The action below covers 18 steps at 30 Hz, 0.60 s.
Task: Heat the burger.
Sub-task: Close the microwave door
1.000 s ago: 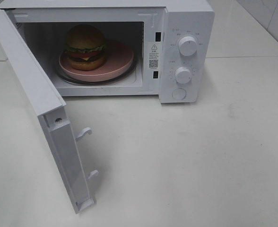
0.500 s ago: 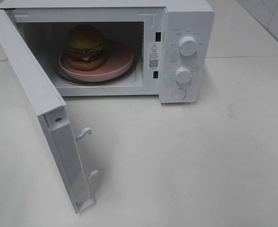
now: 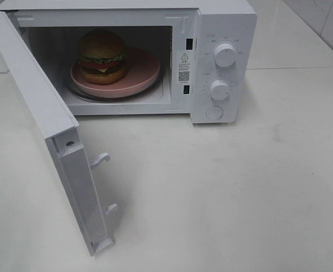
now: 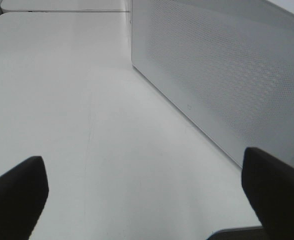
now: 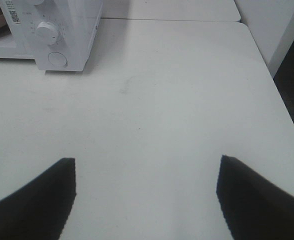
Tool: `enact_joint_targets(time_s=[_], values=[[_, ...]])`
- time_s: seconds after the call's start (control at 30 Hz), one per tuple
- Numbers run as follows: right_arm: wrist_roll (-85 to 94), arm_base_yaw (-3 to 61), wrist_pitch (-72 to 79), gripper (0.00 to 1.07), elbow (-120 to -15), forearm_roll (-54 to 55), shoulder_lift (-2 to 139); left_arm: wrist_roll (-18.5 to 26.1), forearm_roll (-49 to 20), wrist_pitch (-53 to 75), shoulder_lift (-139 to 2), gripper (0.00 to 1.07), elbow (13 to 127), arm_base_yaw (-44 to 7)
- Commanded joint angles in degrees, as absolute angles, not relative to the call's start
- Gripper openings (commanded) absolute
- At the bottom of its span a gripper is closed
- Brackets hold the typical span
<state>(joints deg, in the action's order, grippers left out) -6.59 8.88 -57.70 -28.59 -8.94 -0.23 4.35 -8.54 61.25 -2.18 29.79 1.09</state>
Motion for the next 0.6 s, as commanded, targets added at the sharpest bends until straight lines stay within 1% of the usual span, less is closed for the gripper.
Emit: enact_joint_targets(time_s=[0.03,0.23,0.5,0.6], values=[[-6.30,8.65,-57.18,0.75,-28.48,-9.05,-1.83,4.13,-8.48,61.25,-2.01,0.98,29.56,1.15],[-6.30,8.65,-57.18,0.75,-28.48,-9.05,-1.83,4.01,-9.51,61.19,-2.01,0.98,29.56,1.15],[-6.30,8.65,-57.18,0.75,-28.48,-9.05,-1.83,4.13,-9.00,61.08,-2.01,0.98,29.56,1.15],[-6.30,8.65,-57.18,0.75,-28.48,-9.05,-1.83,4.70,-8.71,59.99,-2.69,0.97,31.28,1.15]])
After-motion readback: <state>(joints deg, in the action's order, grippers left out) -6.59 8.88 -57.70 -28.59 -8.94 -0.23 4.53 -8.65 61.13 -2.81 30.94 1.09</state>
